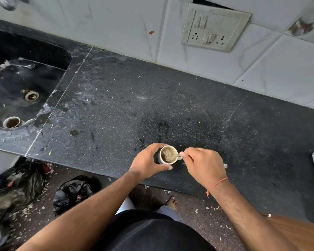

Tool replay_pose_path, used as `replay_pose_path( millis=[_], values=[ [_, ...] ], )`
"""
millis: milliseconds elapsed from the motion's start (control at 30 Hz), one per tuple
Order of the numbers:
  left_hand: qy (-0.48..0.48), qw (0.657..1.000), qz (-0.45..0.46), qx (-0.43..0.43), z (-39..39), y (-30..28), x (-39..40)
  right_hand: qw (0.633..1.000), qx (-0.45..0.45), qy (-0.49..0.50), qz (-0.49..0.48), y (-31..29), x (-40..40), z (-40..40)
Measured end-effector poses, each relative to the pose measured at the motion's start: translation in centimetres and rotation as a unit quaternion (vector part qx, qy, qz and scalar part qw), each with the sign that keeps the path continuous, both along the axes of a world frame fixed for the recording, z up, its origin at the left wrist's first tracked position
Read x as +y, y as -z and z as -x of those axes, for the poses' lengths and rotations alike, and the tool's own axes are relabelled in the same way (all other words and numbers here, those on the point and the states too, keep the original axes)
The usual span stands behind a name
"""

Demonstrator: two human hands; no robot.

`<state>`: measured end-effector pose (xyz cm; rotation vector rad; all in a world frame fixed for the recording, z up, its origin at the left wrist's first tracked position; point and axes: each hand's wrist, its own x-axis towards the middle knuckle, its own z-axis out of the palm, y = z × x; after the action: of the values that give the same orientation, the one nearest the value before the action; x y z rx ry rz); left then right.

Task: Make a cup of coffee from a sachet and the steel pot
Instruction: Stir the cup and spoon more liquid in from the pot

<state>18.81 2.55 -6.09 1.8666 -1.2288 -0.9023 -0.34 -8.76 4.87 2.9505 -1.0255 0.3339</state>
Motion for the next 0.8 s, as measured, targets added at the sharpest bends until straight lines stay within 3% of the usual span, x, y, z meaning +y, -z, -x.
replay_pose_path(
  millis=[200,367,800],
  values=[
    [-0.001,1.000,0.003,0.000,0.0,-0.1,0.1,0.999,-0.039,0.005,-0.017,0.2,0.8,-1.0],
    [0.001,1.000,0.008,0.004,0.0,-0.3,0.1,0.999,-0.003,0.023,0.029,0.0,0.4,-1.0],
    [0.002,1.000,0.009,0.001,-0.1,0.1,0.0,0.999,-0.023,0.037,-0.015,0.2,1.1,-1.3]
  ],
)
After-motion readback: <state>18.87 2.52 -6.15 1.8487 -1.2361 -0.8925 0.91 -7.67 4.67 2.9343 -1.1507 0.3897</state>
